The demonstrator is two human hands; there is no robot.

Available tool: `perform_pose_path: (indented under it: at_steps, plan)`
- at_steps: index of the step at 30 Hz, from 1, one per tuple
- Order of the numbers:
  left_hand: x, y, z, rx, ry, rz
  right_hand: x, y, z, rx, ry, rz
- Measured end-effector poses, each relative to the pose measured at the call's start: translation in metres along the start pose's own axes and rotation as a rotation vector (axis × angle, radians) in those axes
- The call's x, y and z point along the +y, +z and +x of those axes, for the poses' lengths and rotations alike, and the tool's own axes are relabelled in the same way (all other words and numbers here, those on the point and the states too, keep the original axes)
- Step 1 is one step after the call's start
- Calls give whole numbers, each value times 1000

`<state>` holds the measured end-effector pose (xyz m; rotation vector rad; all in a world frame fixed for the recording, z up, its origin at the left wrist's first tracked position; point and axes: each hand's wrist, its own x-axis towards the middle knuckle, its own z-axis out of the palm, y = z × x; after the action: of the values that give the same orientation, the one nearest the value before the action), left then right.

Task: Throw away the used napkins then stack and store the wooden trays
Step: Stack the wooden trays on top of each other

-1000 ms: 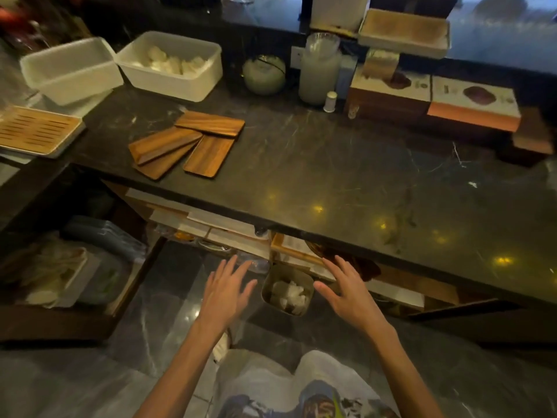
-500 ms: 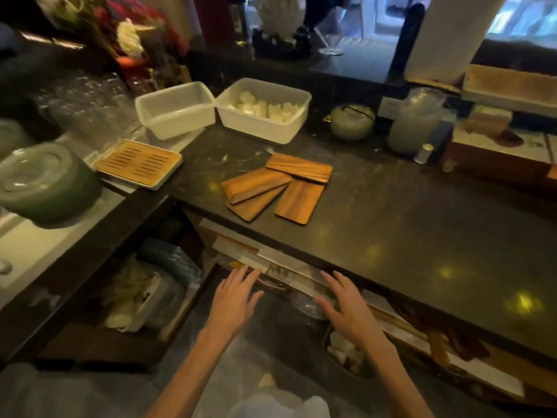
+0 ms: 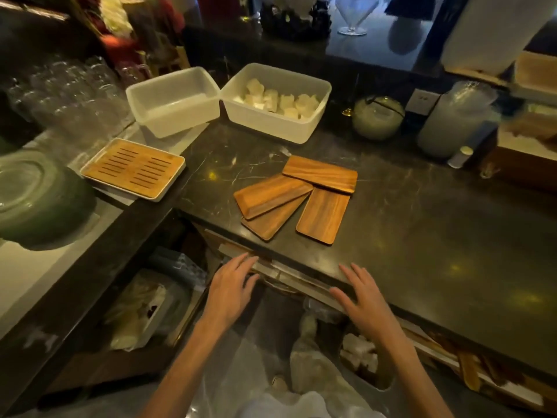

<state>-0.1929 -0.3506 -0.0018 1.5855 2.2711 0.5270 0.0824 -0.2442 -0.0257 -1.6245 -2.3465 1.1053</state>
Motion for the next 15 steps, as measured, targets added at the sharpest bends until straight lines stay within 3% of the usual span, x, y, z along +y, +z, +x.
perform_pose_path:
  at_steps: [9,15]
  plan:
    - [-11,-5,127,15,71,-17,-10,-36,118,32,-22,5]
    - [-9,0,192,-61,113,-39,-12,-58,168,57,29,51]
